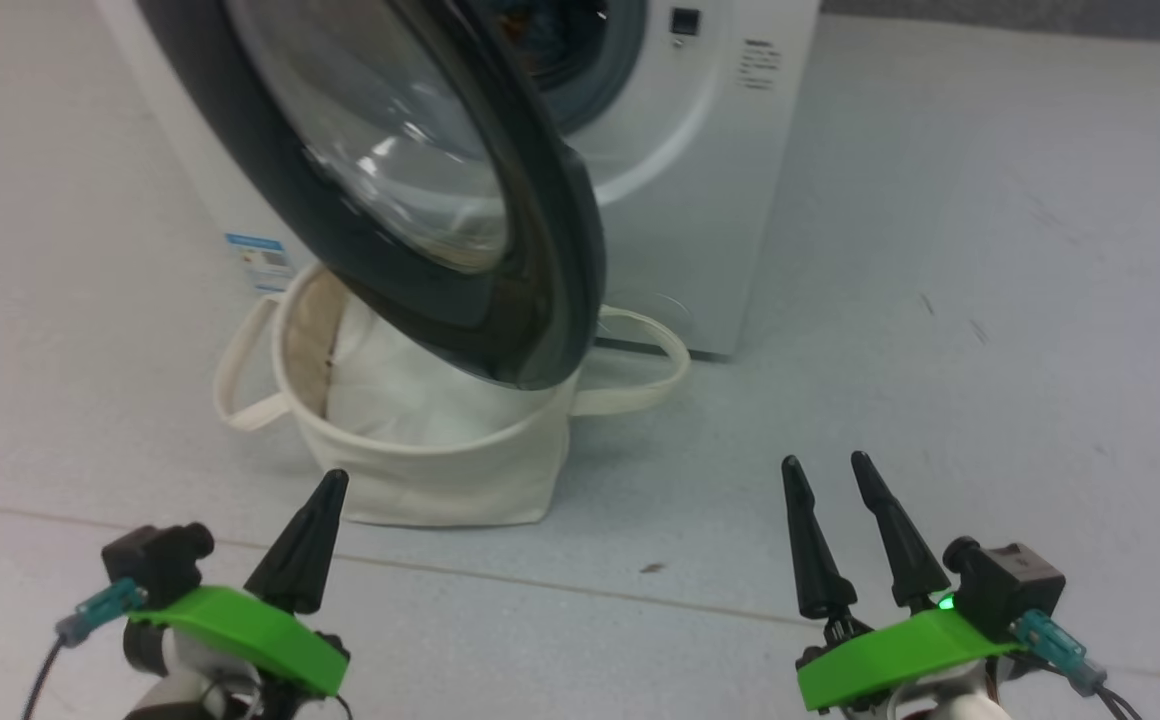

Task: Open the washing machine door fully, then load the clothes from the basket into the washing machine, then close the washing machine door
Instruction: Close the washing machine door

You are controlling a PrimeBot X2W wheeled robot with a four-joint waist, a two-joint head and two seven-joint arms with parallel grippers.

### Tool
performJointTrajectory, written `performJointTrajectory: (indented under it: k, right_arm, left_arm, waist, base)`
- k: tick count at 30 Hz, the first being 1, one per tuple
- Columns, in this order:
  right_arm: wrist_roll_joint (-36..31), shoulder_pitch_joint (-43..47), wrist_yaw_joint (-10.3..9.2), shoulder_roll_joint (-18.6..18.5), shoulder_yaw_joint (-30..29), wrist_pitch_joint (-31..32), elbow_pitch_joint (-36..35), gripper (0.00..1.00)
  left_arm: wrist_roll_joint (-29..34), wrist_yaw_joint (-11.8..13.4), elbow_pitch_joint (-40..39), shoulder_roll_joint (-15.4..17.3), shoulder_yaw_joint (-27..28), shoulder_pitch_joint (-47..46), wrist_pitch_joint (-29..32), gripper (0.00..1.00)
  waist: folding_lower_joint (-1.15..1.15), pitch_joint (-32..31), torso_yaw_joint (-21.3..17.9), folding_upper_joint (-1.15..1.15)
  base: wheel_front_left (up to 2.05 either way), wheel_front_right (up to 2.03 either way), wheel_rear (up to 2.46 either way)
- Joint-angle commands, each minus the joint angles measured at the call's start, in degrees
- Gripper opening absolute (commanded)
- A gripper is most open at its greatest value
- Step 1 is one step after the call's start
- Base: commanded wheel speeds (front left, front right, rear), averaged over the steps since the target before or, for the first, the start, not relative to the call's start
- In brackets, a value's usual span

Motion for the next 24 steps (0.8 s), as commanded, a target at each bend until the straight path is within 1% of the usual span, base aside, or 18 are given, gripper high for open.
performJointTrajectory:
  k: [1, 2, 4, 6, 8, 9, 10, 11, 12, 14, 17, 19, 24]
  right_arm:
    - [-0.4, -0.9, 0.01, 0.4, 1.1, -0.7, -2.2, 1.0]
    - [-0.5, -0.6, 0.01, 0.4, 0.9, -0.7, -2.4, 1.0]
    - [-0.6, -0.1, 0.01, 0.4, 0.6, -0.7, -2.6, 1.0]
    - [-0.5, 0.2, 0.01, 0.4, 0.9, -0.7, -2.7, 1.0]
    - [-0.4, 0.4, 0.01, 0.4, 1.1, -0.7, -2.8, 1.0]
    - [-0.3, 0.4, 0.01, 0.4, 1.2, -0.7, -2.8, 1.0]
    - [-0.2, 0.5, 0.01, 0.4, 1.2, -0.7, -2.8, 1.0]
    - [-0.2, 0.6, 0.01, 0.4, 1.3, -0.7, -2.8, 1.0]
    - [-0.1, 0.7, 0.01, 0.4, 1.2, -0.7, -2.8, 1.0]
    - [-0.1, 0.8, 0.01, 0.4, 1.1, -0.7, -2.8, 1.0]
    - [-0.2, 1.0, 0.01, 0.4, 1.2, -0.7, -2.5, 1.0]
    - [-0.1, 1.0, 0.01, 0.4, 1.4, -0.7, -2.5, 1.0]
    - [-0.3, 0.8, 0.01, 0.4, 1.4, -0.7, -2.8, 1.0]
  left_arm:
    - [1.2, 0.5, -1.4, 0.5, 2.9, -2.1, -0.8, 0.0]
    - [3.1, 1.0, -1.1, -0.6, 3.8, -1.9, -1.1, 0.0]
    - [9.5, 2.6, -3.5, -2.9, 7.9, -1.3, -1.2, 0.02]
    - [16.5, 3.9, -6.5, -5.6, 11.9, 0.8, -1.2, 0.0]
    - [22.8, 4.4, -9.2, -8.2, 15.5, 3.5, -1.2, 0.0]
    - [25.3, 4.4, -10.3, -9.6, 17.1, 4.8, -1.2, 0.02]
    - [27.5, 4.2, -11.3, -11.0, 18.7, 6.0, -1.2, 0.12]
    - [29.0, 3.7, -12.1, -12.4, 20.2, 7.2, -1.2, 0.54]
    - [30.4, 2.9, -12.9, -13.5, 21.5, 8.1, -1.2, 0.99]
    - [33.6, 1.7, -13.7, -14.8, 23.2, 9.8, -1.2, 1.0]
    - [37.4, 0.8, -13.7, -16.2, 24.6, 11.2, -1.2, 1.0]
    - [38.5, 0.0, -12.8, -17.1, 25.3, 11.8, -1.2, 1.0]
    - [39.4, -0.5, -12.8, -17.7, 26.5, 11.4, -1.2, 1.0]
  waist:
    - [0.02, -2.0, 2.4, 0.0]
    - [0.02, -2.3, 3.0, 0.0]
    - [0.02, -2.7, 4.1, 0.0]
    - [0.02, -3.0, 4.7, 0.0]
    - [0.02, -3.3, 4.8, 0.0]
    - [0.02, -3.5, 4.8, 0.0]
    - [0.02, -3.6, 4.8, 0.0]
    - [0.02, -3.7, 4.7, 0.0]
    - [0.02, -3.8, 4.6, 0.0]
    - [0.02, -4.0, 4.5, 0.0]
    - [0.02, -4.2, 4.4, 0.0]
    - [0.02, -4.4, 4.5, 0.0]
    - [0.02, -4.3, 5.0, 0.0]
  base:
    - [0.0, 0.0, 0.0]
    - [0.0, 0.0, 0.0]
    - [0.0, 0.0, 0.0]
    - [0.0, 0.0, 0.0]
    - [0.0, 0.0, 0.0]
    - [0.0, 0.0, 0.0]
    - [0.0, 0.0, 0.0]
    - [0.0, 0.0, 0.0]
    - [0.0, 0.0, 0.0]
    - [0.0, 0.0, 0.0]
    - [0.0, 0.0, 0.0]
    - [0.0, 0.0, 0.0]
    - [0.0, 0.0, 0.0]
